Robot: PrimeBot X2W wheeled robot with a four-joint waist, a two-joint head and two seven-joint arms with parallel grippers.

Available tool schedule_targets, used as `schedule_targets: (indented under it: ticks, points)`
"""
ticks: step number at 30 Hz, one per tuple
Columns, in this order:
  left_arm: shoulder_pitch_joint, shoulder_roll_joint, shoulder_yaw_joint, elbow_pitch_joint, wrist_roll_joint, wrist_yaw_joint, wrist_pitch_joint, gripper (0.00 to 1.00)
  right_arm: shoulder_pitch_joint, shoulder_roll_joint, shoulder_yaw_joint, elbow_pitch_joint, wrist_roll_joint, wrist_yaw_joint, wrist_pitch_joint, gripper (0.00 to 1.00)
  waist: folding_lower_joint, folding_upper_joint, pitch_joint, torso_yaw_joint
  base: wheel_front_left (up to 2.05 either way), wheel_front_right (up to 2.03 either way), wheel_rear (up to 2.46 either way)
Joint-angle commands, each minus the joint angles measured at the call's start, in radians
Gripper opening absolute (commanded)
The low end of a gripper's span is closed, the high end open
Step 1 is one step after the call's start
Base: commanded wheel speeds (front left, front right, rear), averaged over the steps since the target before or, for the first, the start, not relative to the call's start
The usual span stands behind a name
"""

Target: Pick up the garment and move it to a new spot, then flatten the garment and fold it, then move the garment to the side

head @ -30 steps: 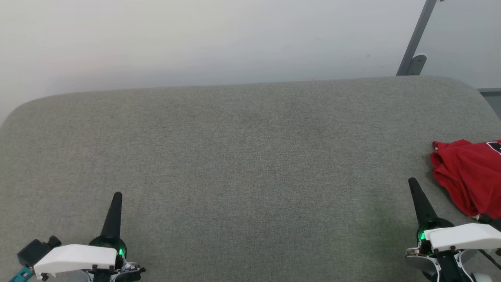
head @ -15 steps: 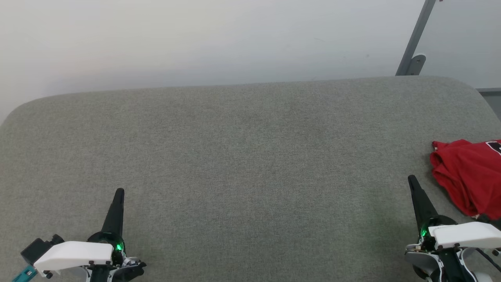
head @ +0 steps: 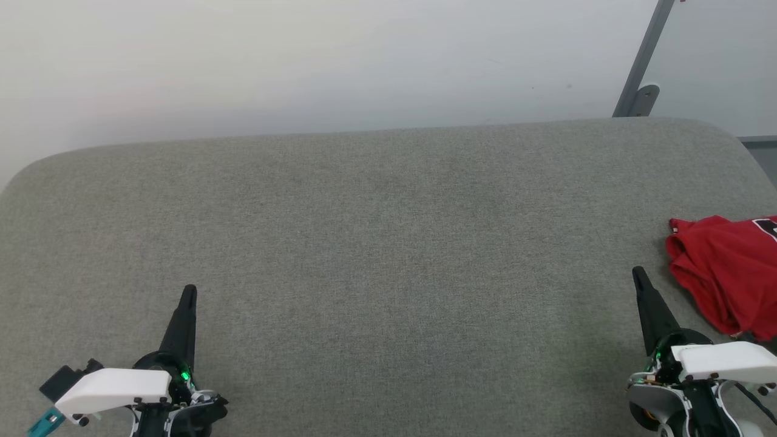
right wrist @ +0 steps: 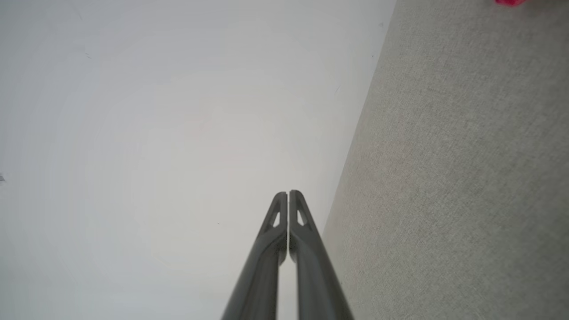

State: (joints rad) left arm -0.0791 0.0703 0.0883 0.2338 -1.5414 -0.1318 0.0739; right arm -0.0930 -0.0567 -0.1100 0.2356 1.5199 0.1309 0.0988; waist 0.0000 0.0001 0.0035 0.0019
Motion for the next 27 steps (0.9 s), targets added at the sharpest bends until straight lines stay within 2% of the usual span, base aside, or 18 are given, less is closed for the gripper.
schedule_targets:
  ticks: [1,14,27]
  points:
    - [-0.023,0.000,0.005,0.002,-0.018,0.002,0.008,0.00,-0.014,0.005,-0.003,0.003,0.022,0.000,0.007,0.00,0.0000,-0.0001,0.000,0.000,0.00,0.00,0.00]
    - [-0.037,-0.010,0.011,0.013,-0.090,0.002,0.032,0.00,-0.021,0.008,-0.005,0.012,0.099,0.000,0.017,0.00,0.0000,-0.0001,0.000,-0.002,0.00,0.00,0.00]
    - [-0.036,-0.012,0.014,0.012,-0.083,0.002,0.033,0.00,-0.018,0.007,-0.005,0.011,0.095,0.000,0.017,0.00,0.0000,-0.0001,0.000,-0.002,0.00,0.00,0.00]
